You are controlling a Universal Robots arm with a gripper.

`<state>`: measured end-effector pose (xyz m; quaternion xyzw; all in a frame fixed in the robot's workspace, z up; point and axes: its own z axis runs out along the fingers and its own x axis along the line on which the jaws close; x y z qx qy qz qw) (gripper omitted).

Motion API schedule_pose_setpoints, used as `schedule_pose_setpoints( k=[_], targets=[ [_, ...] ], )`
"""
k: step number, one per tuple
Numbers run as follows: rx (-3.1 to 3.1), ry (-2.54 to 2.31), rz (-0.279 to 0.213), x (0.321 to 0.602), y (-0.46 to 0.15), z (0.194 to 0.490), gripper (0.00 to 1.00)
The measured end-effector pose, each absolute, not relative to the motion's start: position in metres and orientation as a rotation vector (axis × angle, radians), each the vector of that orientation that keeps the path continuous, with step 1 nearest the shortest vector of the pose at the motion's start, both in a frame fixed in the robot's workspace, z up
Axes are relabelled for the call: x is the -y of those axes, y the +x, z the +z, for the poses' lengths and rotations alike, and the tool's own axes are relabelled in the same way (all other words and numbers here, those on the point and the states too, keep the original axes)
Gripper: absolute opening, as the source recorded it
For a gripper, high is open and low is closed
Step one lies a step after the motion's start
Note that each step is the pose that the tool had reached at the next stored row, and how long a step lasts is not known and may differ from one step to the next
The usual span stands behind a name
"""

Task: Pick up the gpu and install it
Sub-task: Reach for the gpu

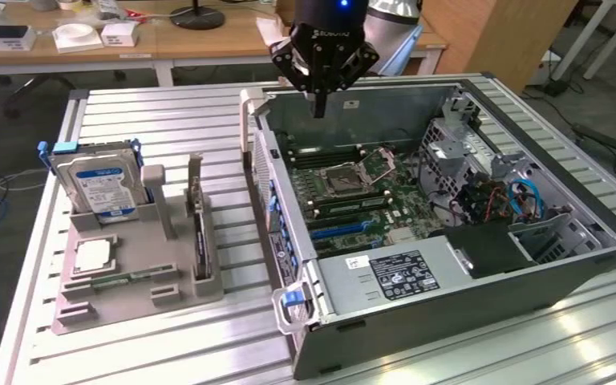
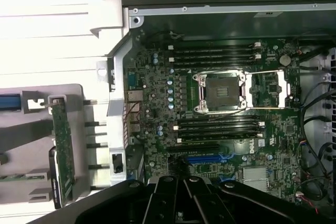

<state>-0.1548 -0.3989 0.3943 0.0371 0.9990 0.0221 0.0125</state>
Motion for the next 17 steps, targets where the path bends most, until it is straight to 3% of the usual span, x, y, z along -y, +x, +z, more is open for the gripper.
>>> schedule_pose_setpoints(
  k=[17],
  targets=[
    [-3.114, 0.116, 0.069, 0.399, -0.181, 0.394, 0.1]
  ],
)
